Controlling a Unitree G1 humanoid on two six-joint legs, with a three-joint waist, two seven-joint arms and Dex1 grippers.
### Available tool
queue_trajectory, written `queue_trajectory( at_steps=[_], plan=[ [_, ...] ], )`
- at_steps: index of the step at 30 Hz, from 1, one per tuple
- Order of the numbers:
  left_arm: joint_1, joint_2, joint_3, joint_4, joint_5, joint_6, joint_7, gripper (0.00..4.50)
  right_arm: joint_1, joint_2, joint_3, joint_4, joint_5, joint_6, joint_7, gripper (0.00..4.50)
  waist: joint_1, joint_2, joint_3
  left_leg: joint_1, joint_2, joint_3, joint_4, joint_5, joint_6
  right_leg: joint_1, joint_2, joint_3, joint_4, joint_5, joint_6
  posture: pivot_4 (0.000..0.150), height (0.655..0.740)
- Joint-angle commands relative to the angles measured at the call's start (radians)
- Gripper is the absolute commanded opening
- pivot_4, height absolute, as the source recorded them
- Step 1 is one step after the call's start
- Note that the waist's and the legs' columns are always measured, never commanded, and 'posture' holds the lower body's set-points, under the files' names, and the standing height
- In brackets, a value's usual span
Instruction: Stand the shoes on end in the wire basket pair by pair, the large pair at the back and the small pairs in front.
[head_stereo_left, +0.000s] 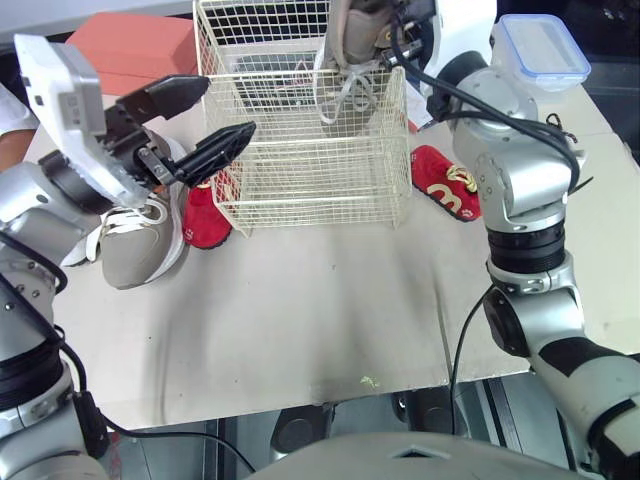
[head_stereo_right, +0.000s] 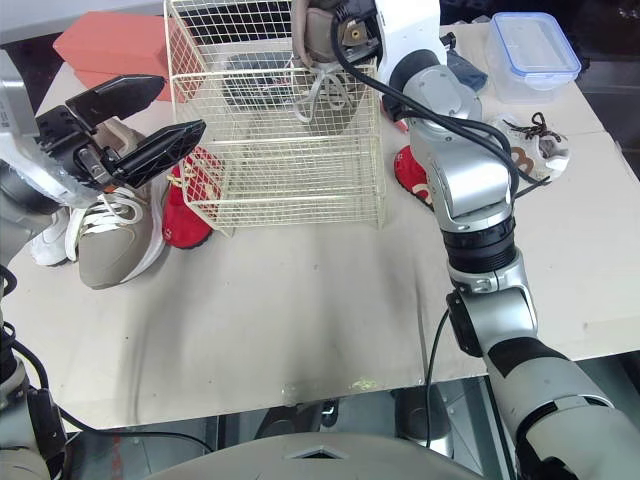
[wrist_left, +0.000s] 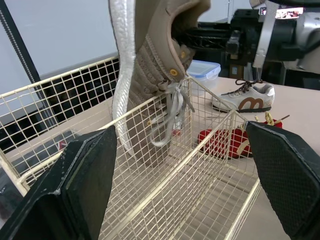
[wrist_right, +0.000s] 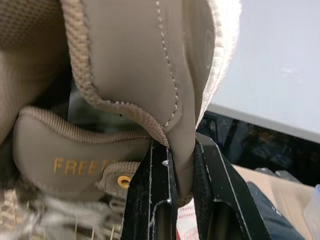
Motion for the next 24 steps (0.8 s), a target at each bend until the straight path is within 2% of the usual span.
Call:
queue_trajectory(
  at_steps=[1,6,10,15,16,24],
  plan=[
    [-0.023,0.001,-0.003,-0.002,0.015,-0.027,-0.007,4.43,0.032,-0.001,0.022,-0.003,-0.022,0.04,0.016,0.0,0.001,0.0,0.0,0.0,0.0,0.0,0.0,0.0,0.0,0.0,0.0,0.0,0.0,0.0,0.0,0.15,0.74],
    [-0.027,-0.001,-0.013,0.003,0.022,-0.029,-0.014,4.43,0.029,0.0,0.042,0.018,-0.034,0.027,0.047,0.0,0.0,-0.001,-0.001,0.0,0.0,0.0,0.0,0.0,0.0,0.0,0.0,0.0,0.0,0.0,0.0,0.15,0.74],
    [-0.01,0.0,-0.01,-0.008,0.025,-0.03,-0.013,4.5,0.026,-0.013,0.037,0.027,-0.042,0.015,0.074,1.52,-0.002,-0.001,-0.001,0.001,0.0,0.0,0.0,0.0,0.0,0.0,0.0,0.0,0.0,0.0,0.0,0.15,0.74],
    [0.017,0.005,0.015,-0.02,0.018,-0.025,-0.008,4.5,-0.008,-0.055,-0.022,0.021,-0.023,-0.033,0.116,4.07,0.0,-0.001,-0.001,0.001,0.0,0.0,0.0,0.0,0.0,0.0,0.0,0.001,0.0,0.0,0.0,0.15,0.74],
    [0.027,0.005,0.022,-0.022,0.018,-0.025,-0.009,4.5,-0.017,-0.066,-0.044,0.011,-0.006,-0.037,0.133,4.44,0.0,-0.001,-0.001,0.001,0.0,0.0,0.0,0.0,0.0,0.0,0.0,0.001,0.0,0.0,0.0,0.15,0.74],
    [0.063,0.001,0.052,-0.006,0.021,-0.041,-0.022,4.5,-0.007,-0.173,-0.16,-0.12,0.231,0.047,0.374,4.44,0.003,-0.001,-0.001,0.0,0.0,0.0,0.0,0.0,0.0,0.0,0.0,0.0,0.0,0.0,0.0,0.15,0.74]
  ],
)
